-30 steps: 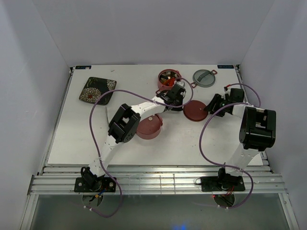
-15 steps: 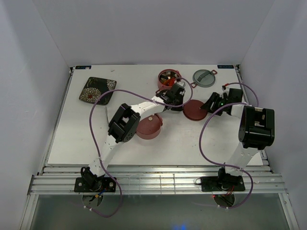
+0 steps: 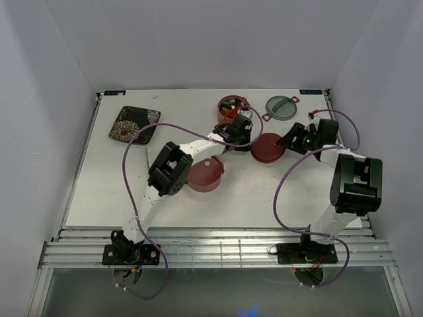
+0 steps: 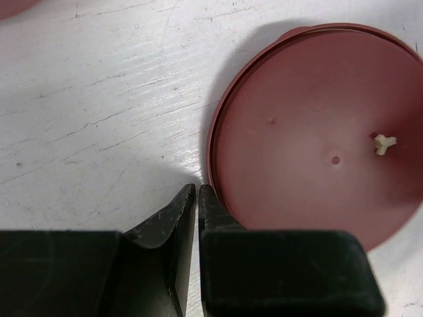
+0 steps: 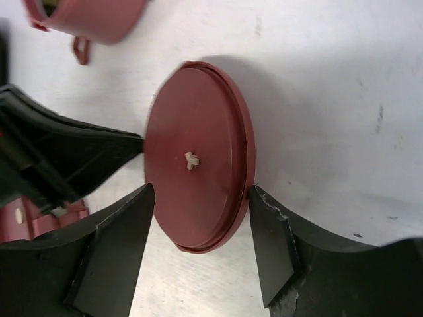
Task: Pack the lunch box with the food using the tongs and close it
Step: Pick up the box lid from the center of the board.
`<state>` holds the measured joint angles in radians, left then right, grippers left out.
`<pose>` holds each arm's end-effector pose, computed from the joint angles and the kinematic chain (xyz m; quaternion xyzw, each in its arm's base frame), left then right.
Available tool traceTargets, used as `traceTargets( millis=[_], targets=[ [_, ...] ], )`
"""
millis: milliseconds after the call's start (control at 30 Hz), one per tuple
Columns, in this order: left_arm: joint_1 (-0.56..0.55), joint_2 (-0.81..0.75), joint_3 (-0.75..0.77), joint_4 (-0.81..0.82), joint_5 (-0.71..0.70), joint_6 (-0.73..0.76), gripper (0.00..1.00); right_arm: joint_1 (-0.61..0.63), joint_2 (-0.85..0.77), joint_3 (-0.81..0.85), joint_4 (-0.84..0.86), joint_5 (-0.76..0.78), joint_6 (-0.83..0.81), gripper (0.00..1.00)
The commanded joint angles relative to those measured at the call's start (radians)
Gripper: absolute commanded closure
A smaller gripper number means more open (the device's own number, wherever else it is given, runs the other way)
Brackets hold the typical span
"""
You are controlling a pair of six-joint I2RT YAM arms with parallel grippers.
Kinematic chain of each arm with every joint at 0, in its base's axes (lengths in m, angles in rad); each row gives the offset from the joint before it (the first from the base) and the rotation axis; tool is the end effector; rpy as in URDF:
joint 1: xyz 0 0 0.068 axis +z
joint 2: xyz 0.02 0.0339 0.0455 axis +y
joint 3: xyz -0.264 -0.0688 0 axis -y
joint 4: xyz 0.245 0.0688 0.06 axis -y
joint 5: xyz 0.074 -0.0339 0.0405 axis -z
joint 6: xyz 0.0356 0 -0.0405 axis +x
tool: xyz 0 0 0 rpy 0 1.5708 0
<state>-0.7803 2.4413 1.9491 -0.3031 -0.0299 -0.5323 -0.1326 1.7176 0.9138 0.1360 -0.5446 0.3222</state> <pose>0.3866 -0.3811 0.1425 0.1089 0.9193 -0.2197 0.3080 0.3532 -0.0285 0.1752 0.0811 0.8708 0.2807 0.3954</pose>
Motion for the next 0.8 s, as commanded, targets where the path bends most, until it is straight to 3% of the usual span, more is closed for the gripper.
traceTargets(
  millis=[0,767],
  targets=[
    [-0.016,-0.028,-0.039,-0.018,0.028,-0.012,0.81,0.024,-0.053,-0.006,0.039,-0.1,0.012,0.35],
    [-0.017,-0.084,-0.084,0.004,0.019,-0.021,0.81,0.071,-0.001,-0.021,0.192,-0.25,0.104,0.35]
  ],
)
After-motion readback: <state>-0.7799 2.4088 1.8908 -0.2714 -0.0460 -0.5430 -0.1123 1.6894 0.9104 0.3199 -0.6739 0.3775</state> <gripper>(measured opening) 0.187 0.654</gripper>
